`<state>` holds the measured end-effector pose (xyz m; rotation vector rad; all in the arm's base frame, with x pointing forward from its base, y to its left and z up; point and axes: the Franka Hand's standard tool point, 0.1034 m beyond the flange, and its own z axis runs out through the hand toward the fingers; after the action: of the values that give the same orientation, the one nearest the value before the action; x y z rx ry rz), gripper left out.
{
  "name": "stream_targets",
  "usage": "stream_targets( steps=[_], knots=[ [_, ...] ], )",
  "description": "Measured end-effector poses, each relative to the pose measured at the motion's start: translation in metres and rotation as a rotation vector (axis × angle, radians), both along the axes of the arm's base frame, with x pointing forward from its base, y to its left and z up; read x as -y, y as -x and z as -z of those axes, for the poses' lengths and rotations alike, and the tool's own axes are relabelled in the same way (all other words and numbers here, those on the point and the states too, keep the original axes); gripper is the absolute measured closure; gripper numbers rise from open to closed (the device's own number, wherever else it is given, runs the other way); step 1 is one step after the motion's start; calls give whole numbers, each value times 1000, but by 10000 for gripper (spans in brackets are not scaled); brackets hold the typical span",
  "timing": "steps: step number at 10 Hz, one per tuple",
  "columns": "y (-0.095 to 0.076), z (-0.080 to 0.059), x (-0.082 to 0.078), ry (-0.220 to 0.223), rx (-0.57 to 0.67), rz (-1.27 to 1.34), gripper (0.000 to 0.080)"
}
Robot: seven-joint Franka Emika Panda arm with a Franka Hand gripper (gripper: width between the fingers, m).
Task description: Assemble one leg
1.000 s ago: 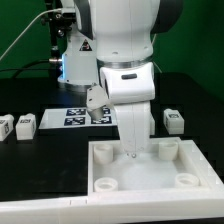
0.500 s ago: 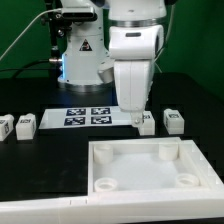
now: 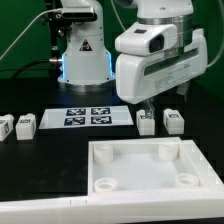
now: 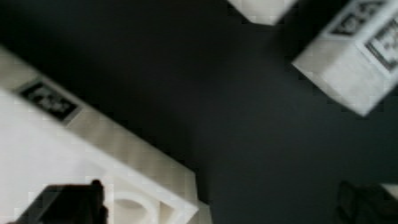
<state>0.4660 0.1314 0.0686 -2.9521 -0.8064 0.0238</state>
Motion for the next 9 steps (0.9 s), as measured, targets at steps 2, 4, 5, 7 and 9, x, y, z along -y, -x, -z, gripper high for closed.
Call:
stream_targets(
  steps=[2, 4, 5, 7, 9],
  knots=[
    [0, 0, -2, -5, -16, 164, 150],
    [7, 4, -15, -10, -55, 434, 150],
    [14, 7, -30, -7, -72, 489, 150],
    [24, 12, -56, -2, -87, 446, 150],
    [39, 21, -46, 46, -248, 460, 150]
  ],
)
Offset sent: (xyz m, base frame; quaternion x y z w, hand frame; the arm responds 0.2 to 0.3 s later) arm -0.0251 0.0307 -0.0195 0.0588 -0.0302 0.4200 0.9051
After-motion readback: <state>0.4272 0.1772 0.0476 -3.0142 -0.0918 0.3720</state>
